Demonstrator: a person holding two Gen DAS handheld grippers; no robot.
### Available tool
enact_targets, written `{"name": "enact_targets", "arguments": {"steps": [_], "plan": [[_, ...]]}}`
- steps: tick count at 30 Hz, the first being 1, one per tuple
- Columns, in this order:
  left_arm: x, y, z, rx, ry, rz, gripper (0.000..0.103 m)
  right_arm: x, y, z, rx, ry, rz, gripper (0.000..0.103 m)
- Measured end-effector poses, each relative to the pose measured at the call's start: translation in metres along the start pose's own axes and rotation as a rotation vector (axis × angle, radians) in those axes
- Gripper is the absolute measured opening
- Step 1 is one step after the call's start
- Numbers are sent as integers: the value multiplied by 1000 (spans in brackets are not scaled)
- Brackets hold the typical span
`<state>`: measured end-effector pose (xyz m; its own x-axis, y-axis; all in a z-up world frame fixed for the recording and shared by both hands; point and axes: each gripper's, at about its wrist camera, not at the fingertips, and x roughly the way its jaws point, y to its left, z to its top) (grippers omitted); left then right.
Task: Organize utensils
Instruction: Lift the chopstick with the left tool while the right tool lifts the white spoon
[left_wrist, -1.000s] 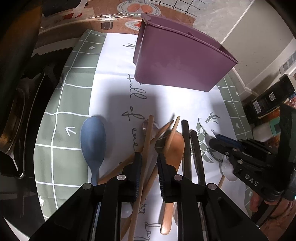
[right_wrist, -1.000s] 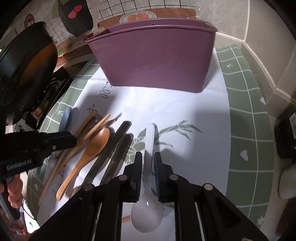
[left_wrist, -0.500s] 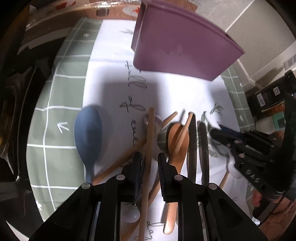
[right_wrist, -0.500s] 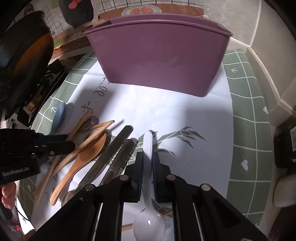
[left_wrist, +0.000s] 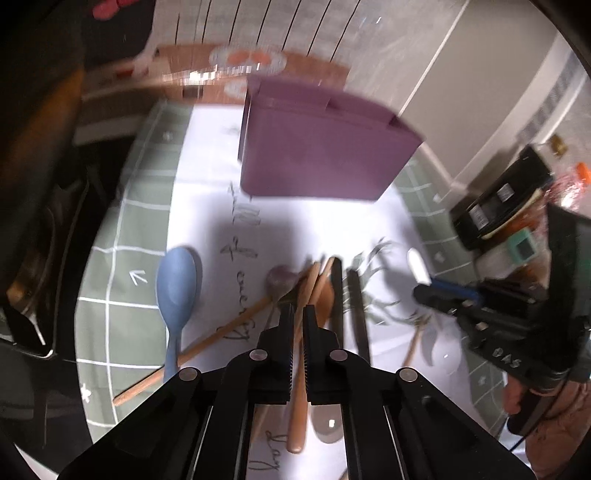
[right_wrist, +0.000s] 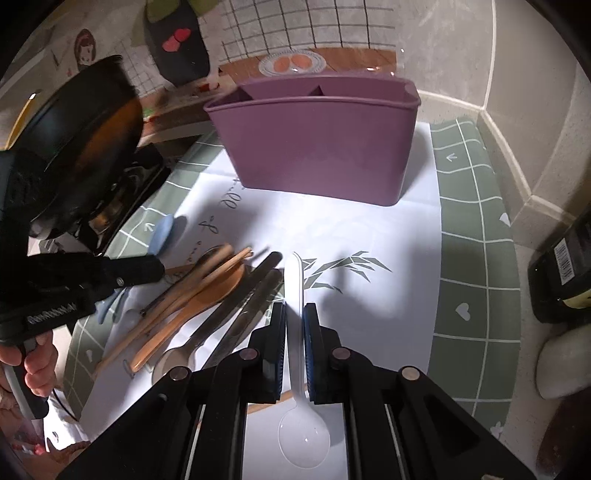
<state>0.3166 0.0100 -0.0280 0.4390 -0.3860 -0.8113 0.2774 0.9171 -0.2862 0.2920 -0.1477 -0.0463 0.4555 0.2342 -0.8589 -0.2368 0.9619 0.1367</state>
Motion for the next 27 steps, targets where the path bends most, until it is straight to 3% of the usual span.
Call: {"name": "enact_targets", "arguments": {"steps": [3,7,10,11,13,14,15,17,19,20,21,23,27], "plan": [[-10,-7,-3,47,-17,22,3,-3,8,-2,-23,4,-6,8],[1,-10,-5,145,98,57,6,-6,15,-8,-51,8,-19,8],[9,-9,-3,195,160,18,8,-8,16,-13,-49,9,-17,8],[10,-10,-2,201,174,-9,13,-8,16,-15,-49,10,-18,8],[11,-14,0,224,190,-34,38,-7,17,-19,-48,12,-20,8],[13,-18,0,248,188,-23,59,-6,17,-21,-46,14,-19,8],[13,-22,-1,273,180,-2,63,-5,17,-22,-42,16,-17,8],[18,-30,-1,320,162,62,63,-3,16,-25,-35,20,-14,8],[27,-31,2,313,183,66,62,-2,16,-26,-29,22,-12,8],[30,-31,3,304,190,58,54,-2,16,-27,-27,23,-11,8],[33,-30,4,296,199,50,37,-2,16,-28,-26,23,-11,8],[40,-27,5,272,222,32,24,-1,15,-30,-25,23,-13,8],[49,-24,6,259,237,33,24,1,11,-31,-17,30,-11,8]]}}
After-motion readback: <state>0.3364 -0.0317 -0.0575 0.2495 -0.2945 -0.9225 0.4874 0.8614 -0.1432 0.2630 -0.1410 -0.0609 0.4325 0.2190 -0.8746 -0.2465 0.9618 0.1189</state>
